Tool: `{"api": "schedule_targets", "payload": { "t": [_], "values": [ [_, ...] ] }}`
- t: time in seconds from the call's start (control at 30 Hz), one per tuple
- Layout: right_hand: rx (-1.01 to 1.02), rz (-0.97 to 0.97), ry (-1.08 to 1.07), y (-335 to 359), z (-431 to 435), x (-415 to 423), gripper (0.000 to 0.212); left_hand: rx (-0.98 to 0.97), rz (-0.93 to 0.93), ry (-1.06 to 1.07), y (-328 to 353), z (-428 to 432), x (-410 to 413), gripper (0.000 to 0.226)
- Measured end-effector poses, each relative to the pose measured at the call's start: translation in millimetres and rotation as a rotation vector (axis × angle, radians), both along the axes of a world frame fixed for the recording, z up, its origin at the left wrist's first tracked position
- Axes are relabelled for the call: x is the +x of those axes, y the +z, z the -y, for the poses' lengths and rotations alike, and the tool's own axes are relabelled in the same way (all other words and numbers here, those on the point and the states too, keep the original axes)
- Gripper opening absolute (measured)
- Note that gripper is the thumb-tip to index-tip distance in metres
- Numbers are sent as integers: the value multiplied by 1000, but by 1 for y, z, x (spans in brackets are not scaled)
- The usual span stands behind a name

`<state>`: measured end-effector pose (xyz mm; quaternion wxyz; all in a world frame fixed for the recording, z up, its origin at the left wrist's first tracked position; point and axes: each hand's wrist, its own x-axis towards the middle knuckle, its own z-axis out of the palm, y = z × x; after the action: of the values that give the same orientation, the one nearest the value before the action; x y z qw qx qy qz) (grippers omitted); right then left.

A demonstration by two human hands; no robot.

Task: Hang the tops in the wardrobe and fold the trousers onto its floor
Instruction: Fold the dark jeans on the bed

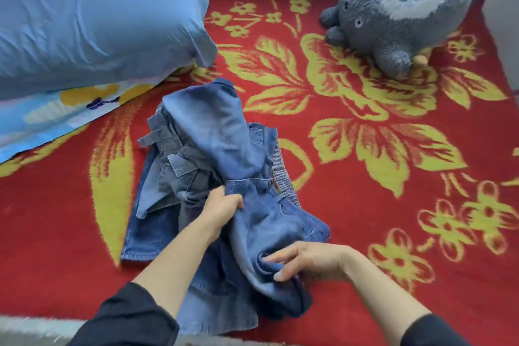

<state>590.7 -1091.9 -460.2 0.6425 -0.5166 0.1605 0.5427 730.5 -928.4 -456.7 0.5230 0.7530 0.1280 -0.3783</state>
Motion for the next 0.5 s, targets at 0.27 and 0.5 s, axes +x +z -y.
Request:
{"api": "schedule_targets", "payload": {
  "t": [0.27,0.5],
  "values": [
    [-662,131,-557,10,44,-17,17,112,-125,-56,48,-82,23,9],
    [-790,283,-319,-16,9,24,27,790,518,-215,4,-119,-7,66]
  ]
}}
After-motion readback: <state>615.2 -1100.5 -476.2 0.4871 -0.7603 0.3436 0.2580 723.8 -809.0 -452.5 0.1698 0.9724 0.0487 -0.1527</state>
